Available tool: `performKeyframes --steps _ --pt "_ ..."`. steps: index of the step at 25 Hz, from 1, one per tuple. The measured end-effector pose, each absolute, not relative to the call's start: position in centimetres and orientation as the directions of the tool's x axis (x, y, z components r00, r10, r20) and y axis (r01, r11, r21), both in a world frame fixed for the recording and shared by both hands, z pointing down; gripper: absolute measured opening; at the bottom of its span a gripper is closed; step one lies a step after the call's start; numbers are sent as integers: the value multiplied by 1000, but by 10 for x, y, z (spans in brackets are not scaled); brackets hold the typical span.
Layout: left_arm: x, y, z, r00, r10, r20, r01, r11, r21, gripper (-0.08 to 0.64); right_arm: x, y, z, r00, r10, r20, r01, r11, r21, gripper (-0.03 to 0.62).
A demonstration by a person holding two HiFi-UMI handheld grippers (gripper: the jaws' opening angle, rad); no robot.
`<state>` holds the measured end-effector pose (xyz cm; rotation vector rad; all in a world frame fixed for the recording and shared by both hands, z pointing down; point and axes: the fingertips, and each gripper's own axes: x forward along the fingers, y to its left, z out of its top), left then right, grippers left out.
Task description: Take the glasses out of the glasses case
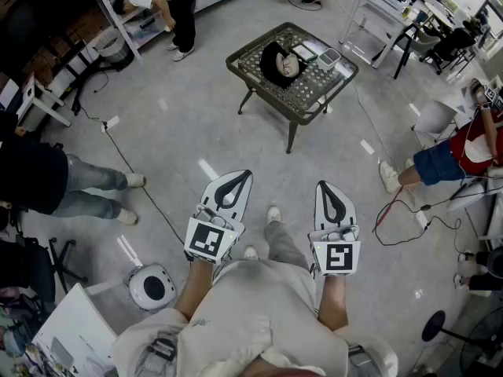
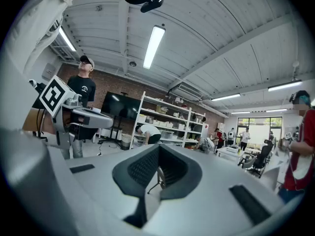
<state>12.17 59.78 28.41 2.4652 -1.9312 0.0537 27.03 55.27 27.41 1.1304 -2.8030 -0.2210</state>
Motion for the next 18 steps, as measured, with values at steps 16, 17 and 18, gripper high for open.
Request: performKeyframes --steps 16,17,18 --pt "153 498 289 197 -978 69 -980 -198 -8 12 286 444 283 -770 -637 33 -628 765 144 6" --pt "153 489 286 186 -980 66 -982 -187 -12 12 283 435 281 -781 -624 28 -614 776 147 6" --pt "154 481 285 175 -982 64 -984 -177 -14 12 281 428 280 -792 -610 23 -601 786 146 6"
